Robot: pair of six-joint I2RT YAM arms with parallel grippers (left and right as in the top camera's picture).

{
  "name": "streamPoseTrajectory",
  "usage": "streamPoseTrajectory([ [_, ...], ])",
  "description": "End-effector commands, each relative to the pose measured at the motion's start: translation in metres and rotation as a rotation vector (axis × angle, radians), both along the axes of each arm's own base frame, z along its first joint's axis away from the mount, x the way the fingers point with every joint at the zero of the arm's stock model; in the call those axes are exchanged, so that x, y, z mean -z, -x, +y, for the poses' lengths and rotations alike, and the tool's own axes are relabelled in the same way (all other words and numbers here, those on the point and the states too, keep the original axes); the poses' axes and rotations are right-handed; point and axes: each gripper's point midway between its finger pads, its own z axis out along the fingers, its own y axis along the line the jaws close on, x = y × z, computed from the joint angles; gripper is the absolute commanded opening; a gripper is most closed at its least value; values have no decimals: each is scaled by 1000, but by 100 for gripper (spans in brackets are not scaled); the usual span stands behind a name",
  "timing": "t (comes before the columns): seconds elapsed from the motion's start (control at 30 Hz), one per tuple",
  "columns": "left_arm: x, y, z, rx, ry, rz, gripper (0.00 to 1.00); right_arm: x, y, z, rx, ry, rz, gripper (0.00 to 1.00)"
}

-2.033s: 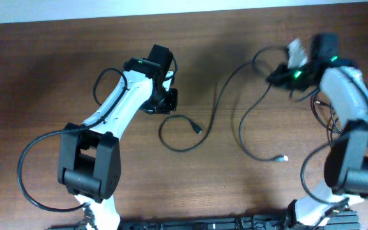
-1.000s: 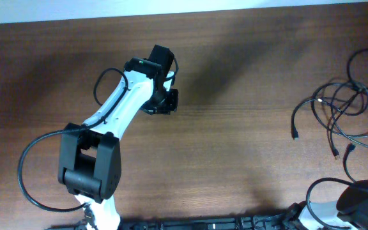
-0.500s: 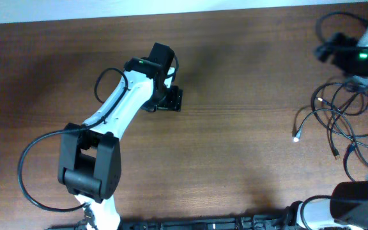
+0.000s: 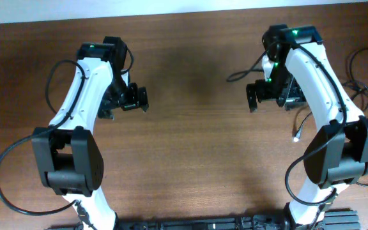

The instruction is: Untangle cables

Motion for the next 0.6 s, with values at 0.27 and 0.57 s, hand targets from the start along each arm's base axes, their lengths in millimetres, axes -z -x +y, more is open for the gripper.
streamPoseTrajectory([
  [0.27,24,58,13,1,-48,-22,99,100,81,-1,112,8,193,98],
  [0.57,-39,77,16,-18,52,-719,99,56,77,-1,131,-71,-289,98],
])
